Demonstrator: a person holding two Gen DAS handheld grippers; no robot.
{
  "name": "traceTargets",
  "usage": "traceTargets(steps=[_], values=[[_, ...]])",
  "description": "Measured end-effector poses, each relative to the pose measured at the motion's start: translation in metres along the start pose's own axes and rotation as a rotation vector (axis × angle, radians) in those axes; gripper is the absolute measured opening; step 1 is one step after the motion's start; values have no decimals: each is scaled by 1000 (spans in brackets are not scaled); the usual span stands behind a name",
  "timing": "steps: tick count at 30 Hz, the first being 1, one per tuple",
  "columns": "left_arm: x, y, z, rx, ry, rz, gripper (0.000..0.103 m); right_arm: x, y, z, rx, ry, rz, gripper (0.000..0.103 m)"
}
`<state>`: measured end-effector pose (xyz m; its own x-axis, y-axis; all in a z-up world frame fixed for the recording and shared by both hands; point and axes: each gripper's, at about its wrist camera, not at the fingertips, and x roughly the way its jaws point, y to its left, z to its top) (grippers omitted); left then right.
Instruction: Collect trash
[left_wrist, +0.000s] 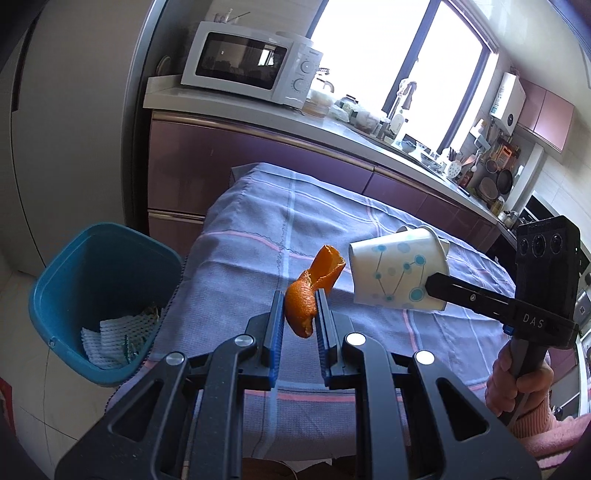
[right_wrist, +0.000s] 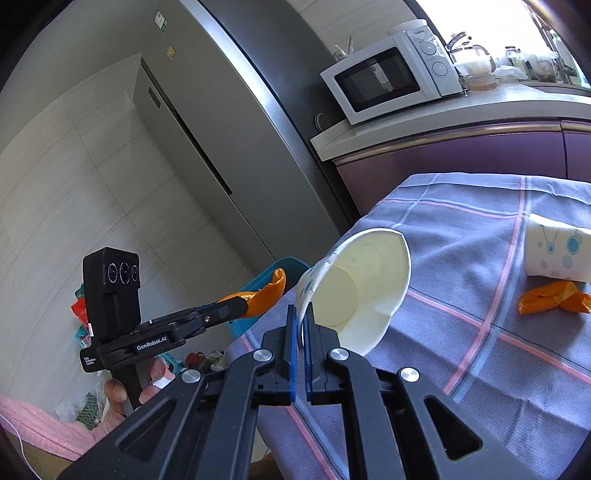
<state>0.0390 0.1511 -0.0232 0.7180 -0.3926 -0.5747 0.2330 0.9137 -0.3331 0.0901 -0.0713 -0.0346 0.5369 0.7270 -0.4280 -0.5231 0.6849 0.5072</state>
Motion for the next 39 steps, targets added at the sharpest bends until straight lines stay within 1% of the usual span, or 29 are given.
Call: traceTargets(steps=[9,17,30,39], values=[[-23,41,3,-78,-46,87,17,36,20,11,-54,54,63,2],[-36,75,2,-145,-66,150,17,66,39,15,-90,103,107,2],[-32,110,-5,-215,-49,213,17,104,64,17,-127,170,131,2],[-22,133,-12,-257,-29,253,17,129,74,19,-151,206,118,2]])
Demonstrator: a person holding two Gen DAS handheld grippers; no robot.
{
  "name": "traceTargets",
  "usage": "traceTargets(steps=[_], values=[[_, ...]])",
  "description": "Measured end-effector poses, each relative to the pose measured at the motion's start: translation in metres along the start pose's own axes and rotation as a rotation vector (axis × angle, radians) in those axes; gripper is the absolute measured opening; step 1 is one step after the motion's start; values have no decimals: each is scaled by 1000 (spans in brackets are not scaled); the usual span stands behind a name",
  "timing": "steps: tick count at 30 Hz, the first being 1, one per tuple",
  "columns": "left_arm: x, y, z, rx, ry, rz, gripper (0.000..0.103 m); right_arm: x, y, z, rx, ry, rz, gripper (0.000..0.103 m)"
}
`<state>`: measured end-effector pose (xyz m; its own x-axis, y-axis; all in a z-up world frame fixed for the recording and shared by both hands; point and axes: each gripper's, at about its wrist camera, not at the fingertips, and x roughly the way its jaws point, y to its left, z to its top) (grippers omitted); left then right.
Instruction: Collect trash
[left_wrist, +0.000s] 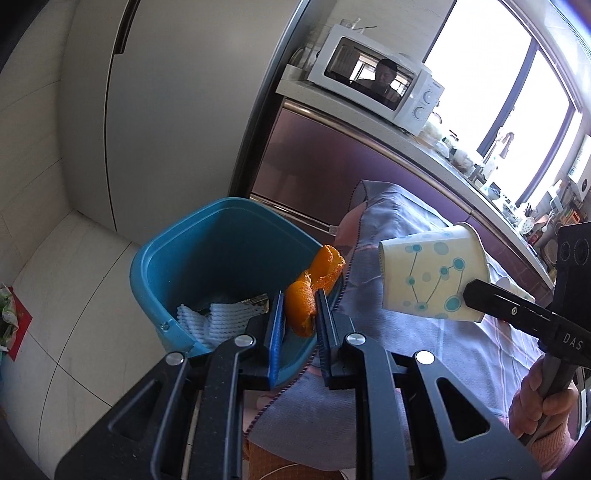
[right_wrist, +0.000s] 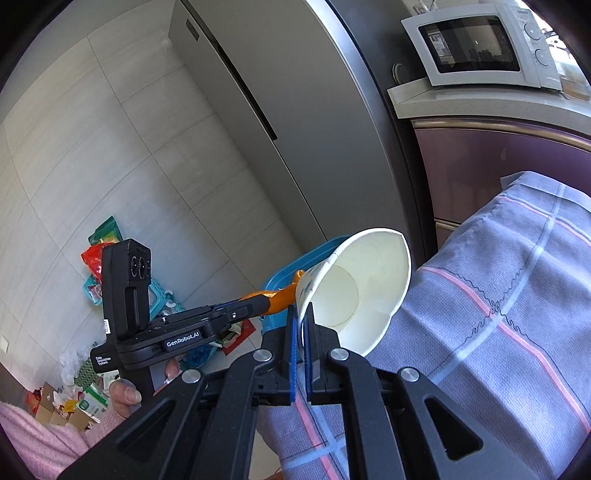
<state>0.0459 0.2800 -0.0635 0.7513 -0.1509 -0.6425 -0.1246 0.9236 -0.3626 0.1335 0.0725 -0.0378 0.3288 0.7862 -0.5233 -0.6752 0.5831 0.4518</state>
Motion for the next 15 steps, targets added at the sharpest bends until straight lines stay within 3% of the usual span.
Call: traceTargets(steps=[15], values=[[22,18,0,-44,32,43,17,35,4,6,-22,66,-32,2]])
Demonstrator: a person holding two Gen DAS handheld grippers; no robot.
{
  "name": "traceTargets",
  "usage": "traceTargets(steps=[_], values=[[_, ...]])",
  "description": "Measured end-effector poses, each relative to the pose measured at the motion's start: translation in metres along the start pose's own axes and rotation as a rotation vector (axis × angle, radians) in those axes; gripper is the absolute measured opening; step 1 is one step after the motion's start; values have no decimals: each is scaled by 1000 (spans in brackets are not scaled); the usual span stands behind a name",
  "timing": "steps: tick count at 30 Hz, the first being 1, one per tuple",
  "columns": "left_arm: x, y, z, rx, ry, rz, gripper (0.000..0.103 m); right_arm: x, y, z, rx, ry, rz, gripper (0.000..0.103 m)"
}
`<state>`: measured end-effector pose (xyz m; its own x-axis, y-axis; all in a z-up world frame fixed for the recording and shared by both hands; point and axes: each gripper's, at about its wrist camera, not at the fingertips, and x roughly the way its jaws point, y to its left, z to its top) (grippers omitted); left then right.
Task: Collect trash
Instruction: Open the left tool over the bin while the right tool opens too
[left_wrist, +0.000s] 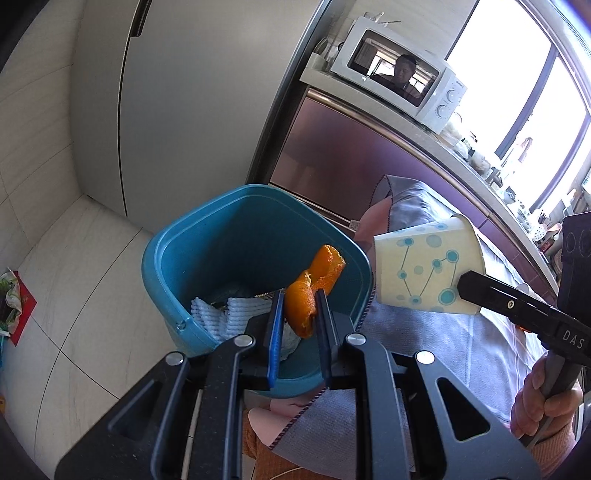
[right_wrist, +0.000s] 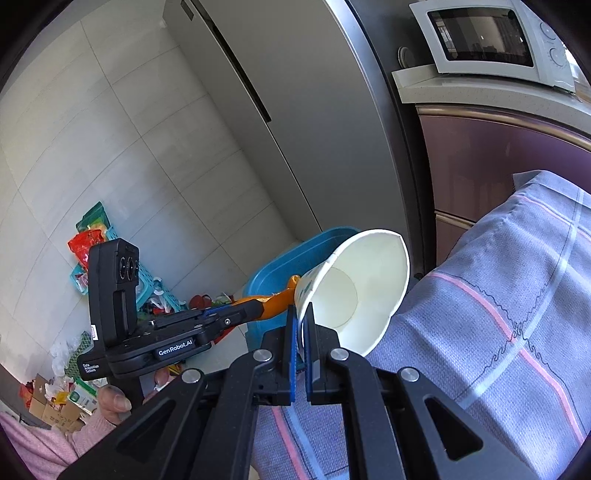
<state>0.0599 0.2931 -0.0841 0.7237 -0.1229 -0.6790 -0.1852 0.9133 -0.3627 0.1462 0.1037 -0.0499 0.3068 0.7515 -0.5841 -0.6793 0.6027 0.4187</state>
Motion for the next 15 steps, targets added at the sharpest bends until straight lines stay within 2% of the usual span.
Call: traceTargets(steps=[15], values=[[33,9,6,-45,41,33,18,36,5,7,-15,83,-42,3]])
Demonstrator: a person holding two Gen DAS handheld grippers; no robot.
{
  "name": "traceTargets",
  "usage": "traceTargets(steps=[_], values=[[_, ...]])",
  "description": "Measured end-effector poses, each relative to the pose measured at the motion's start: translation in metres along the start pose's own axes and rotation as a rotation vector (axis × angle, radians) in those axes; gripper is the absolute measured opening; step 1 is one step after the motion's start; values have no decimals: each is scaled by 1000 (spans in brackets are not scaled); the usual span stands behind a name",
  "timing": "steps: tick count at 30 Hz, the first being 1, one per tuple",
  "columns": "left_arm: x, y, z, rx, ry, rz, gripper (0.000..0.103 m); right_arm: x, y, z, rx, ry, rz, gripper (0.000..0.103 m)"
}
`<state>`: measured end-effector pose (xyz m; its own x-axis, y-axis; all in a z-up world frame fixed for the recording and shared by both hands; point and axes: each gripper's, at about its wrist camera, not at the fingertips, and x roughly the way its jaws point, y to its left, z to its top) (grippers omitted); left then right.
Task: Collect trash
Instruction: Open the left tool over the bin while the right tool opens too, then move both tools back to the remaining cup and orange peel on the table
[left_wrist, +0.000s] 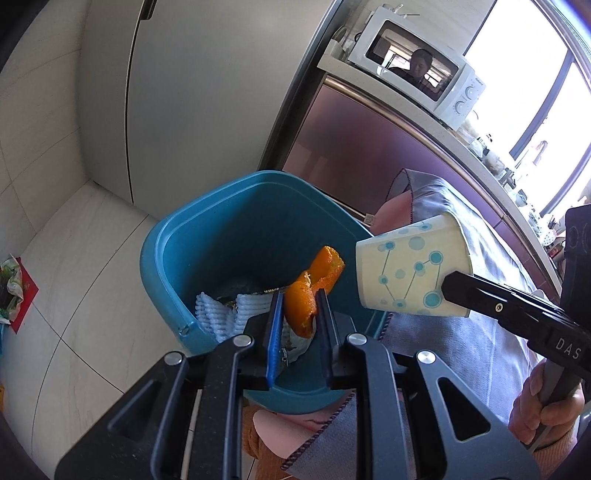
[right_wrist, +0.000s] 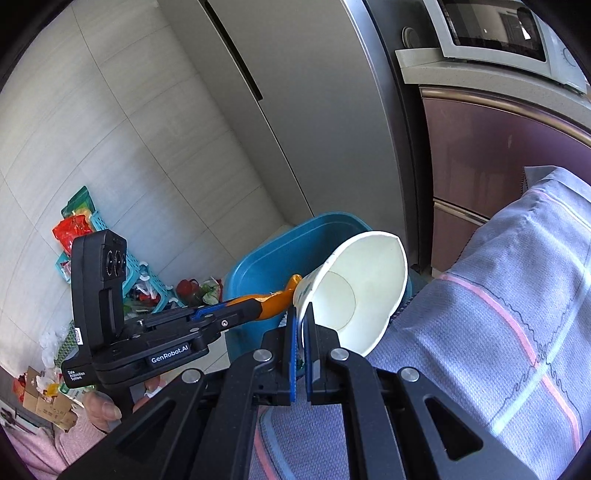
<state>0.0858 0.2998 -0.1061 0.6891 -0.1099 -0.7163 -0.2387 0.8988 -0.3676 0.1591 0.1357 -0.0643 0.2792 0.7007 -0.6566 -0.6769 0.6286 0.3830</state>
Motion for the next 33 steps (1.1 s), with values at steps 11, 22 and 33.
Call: traceTargets(steps=[11,22,33], values=[[18,5,-2,-20,15,-13,22,11,-3,-4,23,27,-26,6],[2,0,-5,-2,-21,-29,30,5,-8,-6,41,17,-19,10],[-31,-45,-11,122,-85,-115,53,-52,-18,-24,51,-76,-12,29]])
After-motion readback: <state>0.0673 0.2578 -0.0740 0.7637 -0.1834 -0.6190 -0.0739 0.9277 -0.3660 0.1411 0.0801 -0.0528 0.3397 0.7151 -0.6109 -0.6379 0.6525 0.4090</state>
